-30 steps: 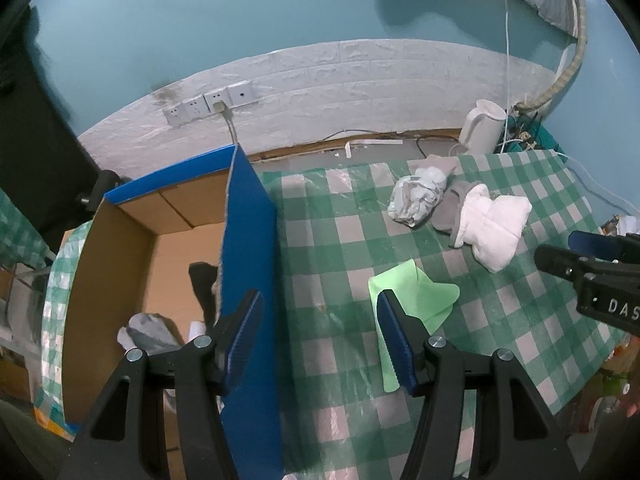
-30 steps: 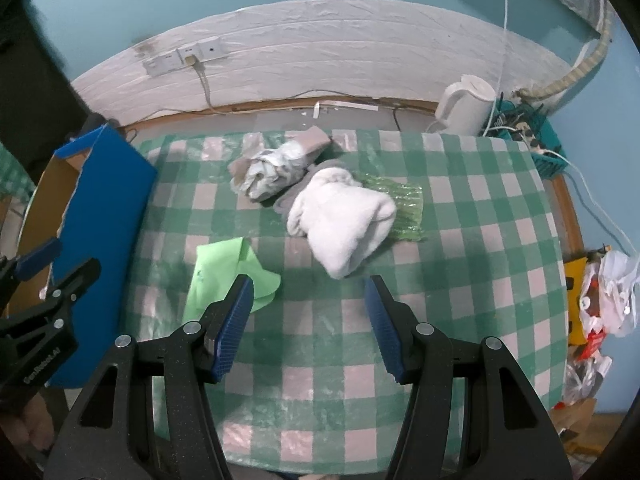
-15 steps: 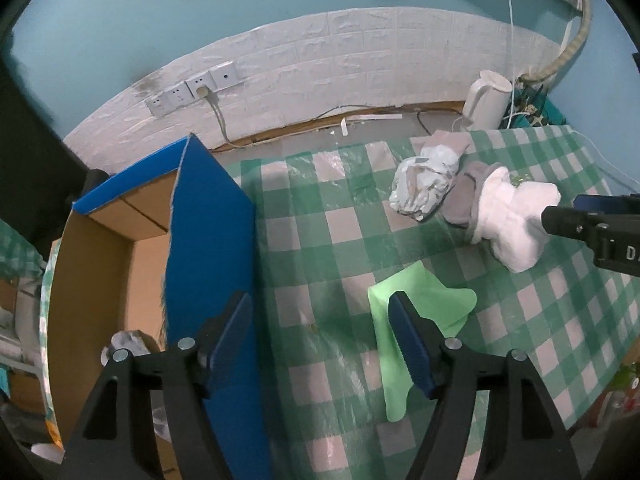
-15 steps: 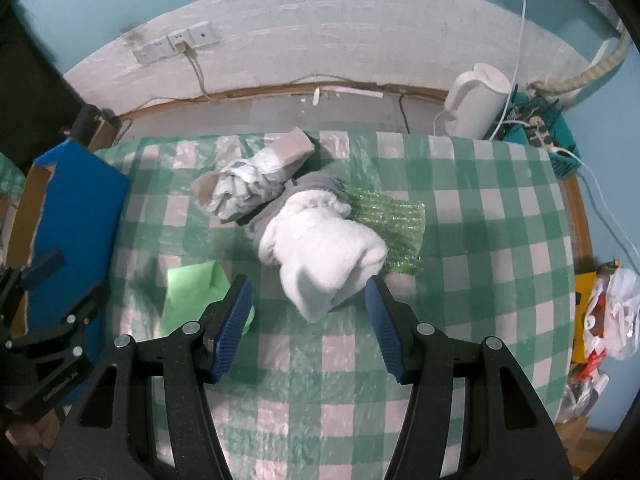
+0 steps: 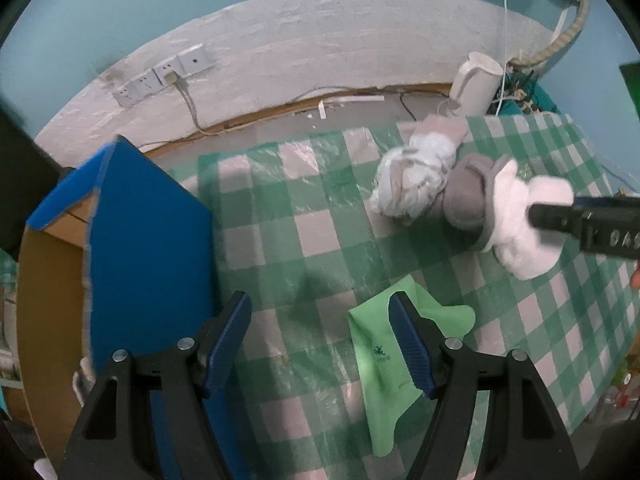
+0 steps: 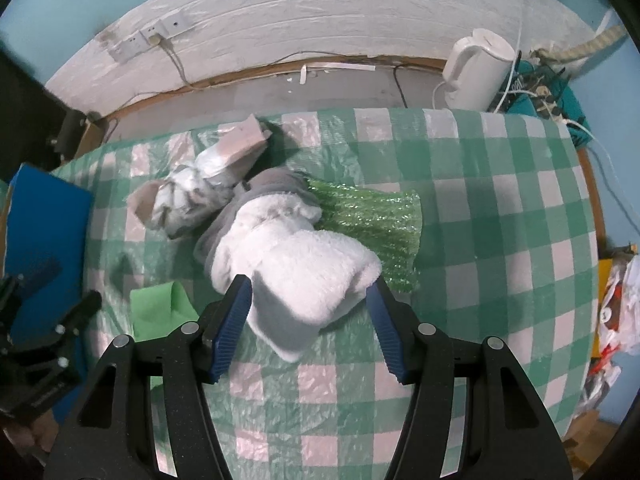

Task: Organize soft objects
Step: 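Reach the right gripper to the white fuzzy slipper while the left reaches the green cloth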

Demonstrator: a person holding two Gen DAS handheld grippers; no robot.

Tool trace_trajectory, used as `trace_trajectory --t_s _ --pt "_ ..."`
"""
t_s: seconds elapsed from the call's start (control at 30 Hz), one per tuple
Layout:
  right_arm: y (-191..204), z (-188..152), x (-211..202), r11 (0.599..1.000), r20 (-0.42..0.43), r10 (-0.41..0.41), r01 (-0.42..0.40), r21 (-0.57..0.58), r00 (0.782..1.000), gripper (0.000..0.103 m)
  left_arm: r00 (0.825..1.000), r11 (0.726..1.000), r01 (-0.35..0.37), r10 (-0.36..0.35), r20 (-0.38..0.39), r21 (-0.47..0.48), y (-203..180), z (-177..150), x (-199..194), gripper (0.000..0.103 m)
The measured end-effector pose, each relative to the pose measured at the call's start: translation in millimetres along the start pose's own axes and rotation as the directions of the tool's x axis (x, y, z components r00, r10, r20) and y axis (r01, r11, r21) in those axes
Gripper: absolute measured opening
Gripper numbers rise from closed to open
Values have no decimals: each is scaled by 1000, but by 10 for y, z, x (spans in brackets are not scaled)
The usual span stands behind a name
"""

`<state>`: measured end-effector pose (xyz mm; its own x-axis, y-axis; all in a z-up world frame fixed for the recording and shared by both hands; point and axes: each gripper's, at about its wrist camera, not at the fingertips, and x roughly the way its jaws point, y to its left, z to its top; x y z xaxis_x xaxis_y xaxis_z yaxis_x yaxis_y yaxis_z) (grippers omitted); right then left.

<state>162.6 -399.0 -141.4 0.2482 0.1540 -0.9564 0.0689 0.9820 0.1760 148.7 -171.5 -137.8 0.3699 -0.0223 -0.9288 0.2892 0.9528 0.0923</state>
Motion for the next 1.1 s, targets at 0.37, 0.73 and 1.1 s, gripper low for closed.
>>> trace_trajectory --t_s 0.37,0.73,1.1 --pt "-213 52 -48 999 12 35 -35 33 999 59 998 1000 4 -5 -64 -19 27 -97 317 73" --pt "-233 163 -6 997 12 76 -75 -20 997 59 996 998 34 -37 -82 -45 21 -81 383 73" --pt "0 118 147 990 -2 122 -122 -65 993 60 995 999 47 -47 -91 -10 -59 -107 450 73"
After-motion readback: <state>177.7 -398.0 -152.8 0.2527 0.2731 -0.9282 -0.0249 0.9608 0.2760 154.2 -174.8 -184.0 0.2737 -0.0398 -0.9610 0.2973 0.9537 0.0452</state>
